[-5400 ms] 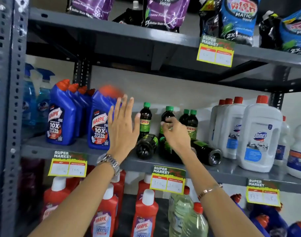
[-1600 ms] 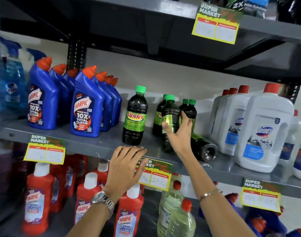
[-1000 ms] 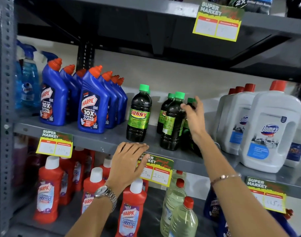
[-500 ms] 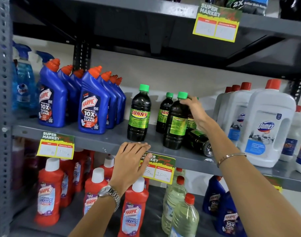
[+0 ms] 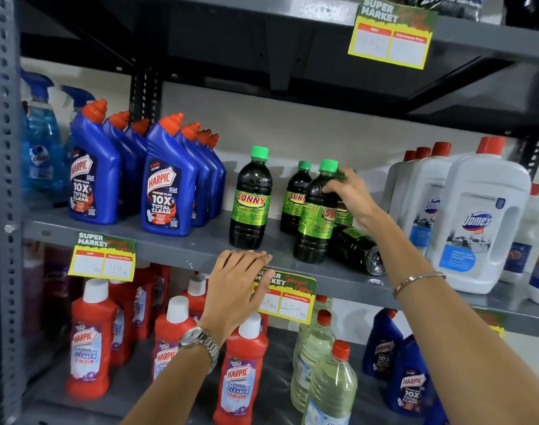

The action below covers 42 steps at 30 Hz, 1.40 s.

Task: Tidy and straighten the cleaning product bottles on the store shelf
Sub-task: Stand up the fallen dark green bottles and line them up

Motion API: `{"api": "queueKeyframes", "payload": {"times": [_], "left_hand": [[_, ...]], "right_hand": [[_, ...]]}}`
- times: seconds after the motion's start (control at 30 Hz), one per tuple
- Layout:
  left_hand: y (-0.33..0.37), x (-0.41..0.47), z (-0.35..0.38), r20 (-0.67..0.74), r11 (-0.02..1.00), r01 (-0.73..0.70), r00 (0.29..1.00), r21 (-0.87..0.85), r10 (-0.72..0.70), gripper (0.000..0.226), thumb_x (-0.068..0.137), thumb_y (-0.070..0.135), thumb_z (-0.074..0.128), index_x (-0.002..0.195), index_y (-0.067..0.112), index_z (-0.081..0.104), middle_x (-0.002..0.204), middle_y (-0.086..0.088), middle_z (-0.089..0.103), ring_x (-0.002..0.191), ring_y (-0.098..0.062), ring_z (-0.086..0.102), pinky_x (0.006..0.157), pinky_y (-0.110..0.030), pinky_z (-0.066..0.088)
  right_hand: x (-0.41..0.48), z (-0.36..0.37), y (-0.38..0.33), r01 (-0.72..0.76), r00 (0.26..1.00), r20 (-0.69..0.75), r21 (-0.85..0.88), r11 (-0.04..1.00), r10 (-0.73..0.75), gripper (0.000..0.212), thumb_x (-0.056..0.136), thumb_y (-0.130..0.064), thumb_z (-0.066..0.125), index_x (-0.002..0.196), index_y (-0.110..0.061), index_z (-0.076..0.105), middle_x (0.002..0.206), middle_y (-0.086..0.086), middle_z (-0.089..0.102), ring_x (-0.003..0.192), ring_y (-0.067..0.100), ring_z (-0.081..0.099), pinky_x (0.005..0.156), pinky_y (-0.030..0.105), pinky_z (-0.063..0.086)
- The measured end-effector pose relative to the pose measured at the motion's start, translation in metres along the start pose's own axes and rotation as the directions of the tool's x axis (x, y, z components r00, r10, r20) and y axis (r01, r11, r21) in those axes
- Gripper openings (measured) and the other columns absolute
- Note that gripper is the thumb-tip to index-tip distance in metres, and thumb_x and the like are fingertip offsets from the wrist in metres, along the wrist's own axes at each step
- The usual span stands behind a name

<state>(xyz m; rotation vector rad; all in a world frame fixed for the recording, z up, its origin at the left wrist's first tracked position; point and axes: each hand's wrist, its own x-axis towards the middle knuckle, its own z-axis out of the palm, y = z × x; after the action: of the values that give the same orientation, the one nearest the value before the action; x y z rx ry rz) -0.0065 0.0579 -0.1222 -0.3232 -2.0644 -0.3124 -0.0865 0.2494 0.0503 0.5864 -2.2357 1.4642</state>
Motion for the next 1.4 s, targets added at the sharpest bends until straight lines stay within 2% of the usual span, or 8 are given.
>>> {"api": "queueKeyframes", "payload": {"times": [0.17, 0.33, 0.63, 0.8, 1.0, 1.1, 1.2, 1.4], "left_hand": [[0.000, -0.001, 0.000, 0.010, 1.000, 0.007, 1.000, -0.012, -0.007, 0.038, 0.091, 0.037, 0.040, 0.109, 0.017, 0.067, 0.107, 0.004, 0.070, 0.100, -0.014, 0.062, 0.094, -0.032, 0.036], [0.002, 0.000, -0.002, 0.035, 1.000, 0.022, 0.999, -0.007, -0.022, 0.038, 0.091, 0.037, 0.039, 0.109, 0.018, 0.067, 0.107, 0.004, 0.070, 0.100, -0.014, 0.062, 0.093, -0.038, 0.045], [0.001, 0.000, -0.002, 0.033, 1.000, 0.018, 0.999, -0.002, -0.018, 0.040, 0.091, 0.038, 0.039, 0.108, 0.016, 0.067, 0.106, 0.001, 0.070, 0.099, -0.017, 0.064, 0.092, -0.039, 0.046], [0.001, 0.001, -0.002, 0.014, 1.000, 0.010, 1.000, -0.005, -0.010, 0.041, 0.090, 0.039, 0.038, 0.107, 0.015, 0.068, 0.105, 0.001, 0.071, 0.097, -0.017, 0.064, 0.091, -0.038, 0.045], [0.012, 0.005, 0.006, -0.085, 1.000, -0.016, 0.996, -0.021, 0.014, 0.040, 0.090, 0.039, 0.040, 0.110, 0.017, 0.066, 0.110, 0.002, 0.069, 0.104, -0.016, 0.062, 0.098, -0.034, 0.033], [0.038, 0.012, 0.018, -0.060, 0.982, -0.185, 0.981, -0.048, 0.182, 0.039, 0.091, 0.038, 0.042, 0.114, 0.016, 0.063, 0.111, 0.001, 0.069, 0.104, -0.015, 0.062, 0.096, -0.030, 0.034], [0.059, 0.015, 0.029, -0.044, 0.963, -0.268, 0.963, -0.040, 0.266, 0.037, 0.089, 0.037, 0.048, 0.115, 0.016, 0.063, 0.111, 0.002, 0.068, 0.103, -0.017, 0.062, 0.091, -0.031, 0.038], [0.063, 0.014, 0.041, -0.082, 0.969, -0.247, 0.966, -0.018, 0.245, 0.031, 0.088, 0.035, 0.053, 0.111, 0.019, 0.067, 0.110, 0.004, 0.069, 0.100, -0.016, 0.063, 0.086, -0.034, 0.047]], "right_hand": [[0.001, -0.002, -0.004, -0.015, 1.000, 0.007, -0.099, 0.995, 0.015, 0.074, 0.068, -0.030, 0.076, 0.130, -0.010, 0.041, 0.127, 0.012, 0.055, 0.114, 0.029, 0.054, 0.100, 0.046, 0.044], [-0.001, -0.001, -0.001, -0.006, 0.997, 0.075, 0.007, 1.000, 0.005, 0.045, 0.074, -0.016, 0.067, 0.114, -0.017, 0.047, 0.111, 0.007, 0.060, 0.104, 0.023, 0.057, 0.097, 0.041, 0.044], [-0.004, -0.004, 0.002, 0.015, 0.998, 0.053, 0.042, 0.999, -0.017, 0.050, 0.064, -0.028, 0.080, 0.103, -0.022, 0.050, 0.093, -0.011, 0.059, 0.087, 0.007, 0.057, 0.070, 0.021, 0.046], [-0.006, -0.003, 0.005, 0.043, 0.997, 0.059, 0.042, 0.998, -0.045, 0.051, 0.068, -0.032, 0.077, 0.110, -0.020, 0.050, 0.106, -0.002, 0.060, 0.096, 0.014, 0.058, 0.081, 0.027, 0.048], [-0.013, -0.027, 0.023, 0.000, 1.000, -0.029, -0.167, 0.986, -0.005, 0.061, 0.080, -0.054, 0.057, 0.126, -0.015, 0.047, 0.125, 0.007, 0.057, 0.106, 0.018, 0.054, 0.089, 0.031, 0.042], [-0.012, -0.038, 0.044, -0.126, 0.990, -0.032, -0.629, 0.767, 0.136, 0.070, 0.080, -0.054, 0.056, 0.131, -0.009, 0.040, 0.131, 0.015, 0.054, 0.115, 0.032, 0.053, 0.098, 0.041, 0.042], [-0.016, -0.038, 0.064, -0.262, 0.903, 0.040, -0.737, 0.623, 0.427, 0.081, 0.078, -0.055, 0.057, 0.138, -0.007, 0.031, 0.144, 0.017, 0.041, 0.128, 0.035, 0.041, 0.103, 0.040, 0.035], [-0.028, -0.047, 0.082, -0.332, 0.943, -0.125, -0.424, 0.843, 0.308, 0.079, 0.073, -0.050, 0.064, 0.134, -0.008, 0.039, 0.135, 0.016, 0.051, 0.122, 0.035, 0.047, 0.100, 0.041, 0.039]]}}
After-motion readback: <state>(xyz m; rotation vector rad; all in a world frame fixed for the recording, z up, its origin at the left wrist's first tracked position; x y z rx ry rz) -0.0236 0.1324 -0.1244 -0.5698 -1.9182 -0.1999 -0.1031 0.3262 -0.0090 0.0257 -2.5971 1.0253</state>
